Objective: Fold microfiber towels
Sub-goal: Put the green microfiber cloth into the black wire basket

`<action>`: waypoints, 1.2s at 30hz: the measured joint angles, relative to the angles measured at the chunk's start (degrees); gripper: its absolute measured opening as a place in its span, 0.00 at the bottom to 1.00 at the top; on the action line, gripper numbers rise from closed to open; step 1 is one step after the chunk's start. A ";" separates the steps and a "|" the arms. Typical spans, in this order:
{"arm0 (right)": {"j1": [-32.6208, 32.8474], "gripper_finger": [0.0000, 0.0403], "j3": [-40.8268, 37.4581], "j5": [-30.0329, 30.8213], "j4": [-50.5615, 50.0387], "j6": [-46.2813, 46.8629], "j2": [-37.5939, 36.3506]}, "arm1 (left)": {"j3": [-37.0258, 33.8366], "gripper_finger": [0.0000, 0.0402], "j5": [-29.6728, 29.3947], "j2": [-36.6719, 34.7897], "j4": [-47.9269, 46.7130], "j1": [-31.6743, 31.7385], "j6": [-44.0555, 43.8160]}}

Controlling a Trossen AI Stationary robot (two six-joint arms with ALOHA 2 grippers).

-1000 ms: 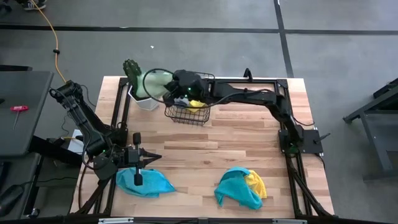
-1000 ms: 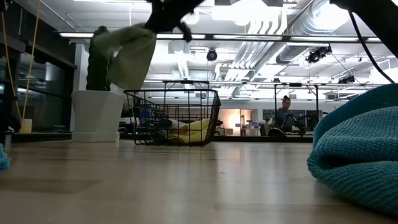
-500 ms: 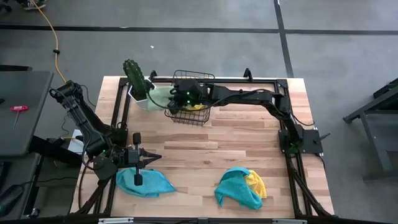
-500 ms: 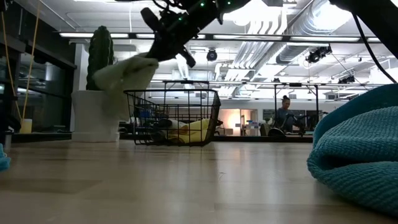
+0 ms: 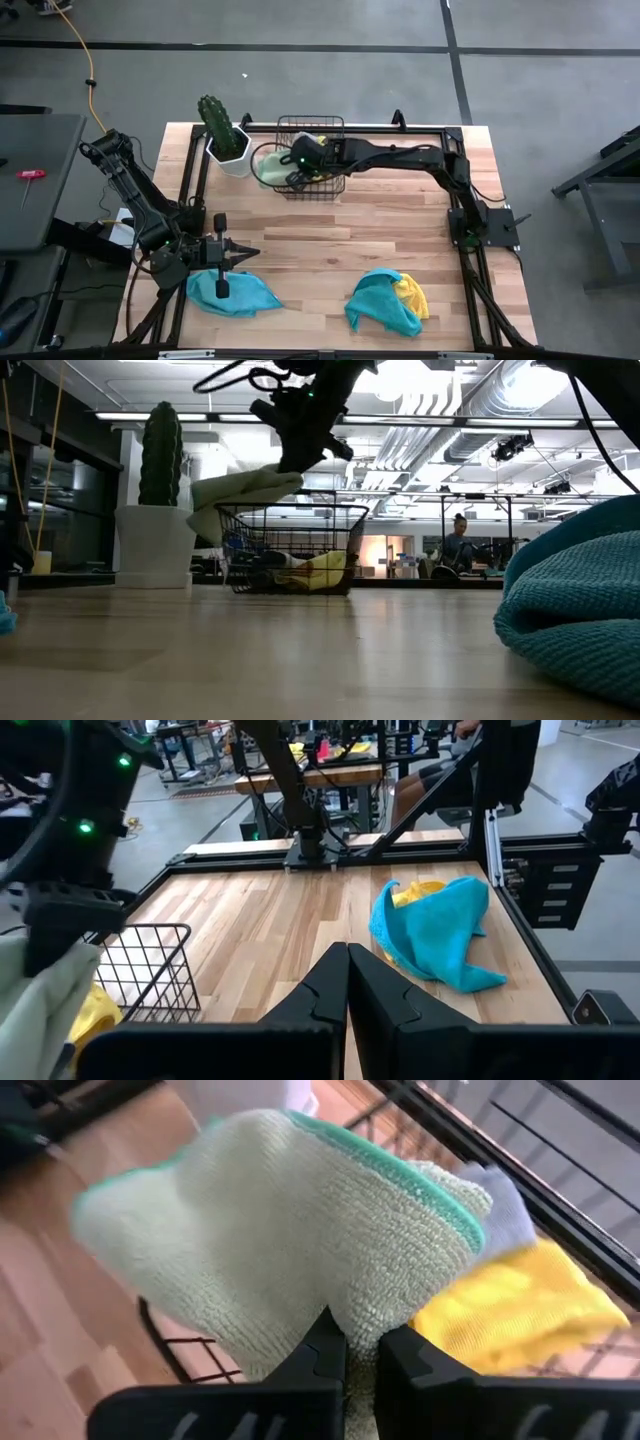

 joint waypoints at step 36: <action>-1.63 0.00 -0.24 7.27 -27.96 6.02 4.63 | 0.00 0.00 0.08 -0.02 0.04 0.00 -0.16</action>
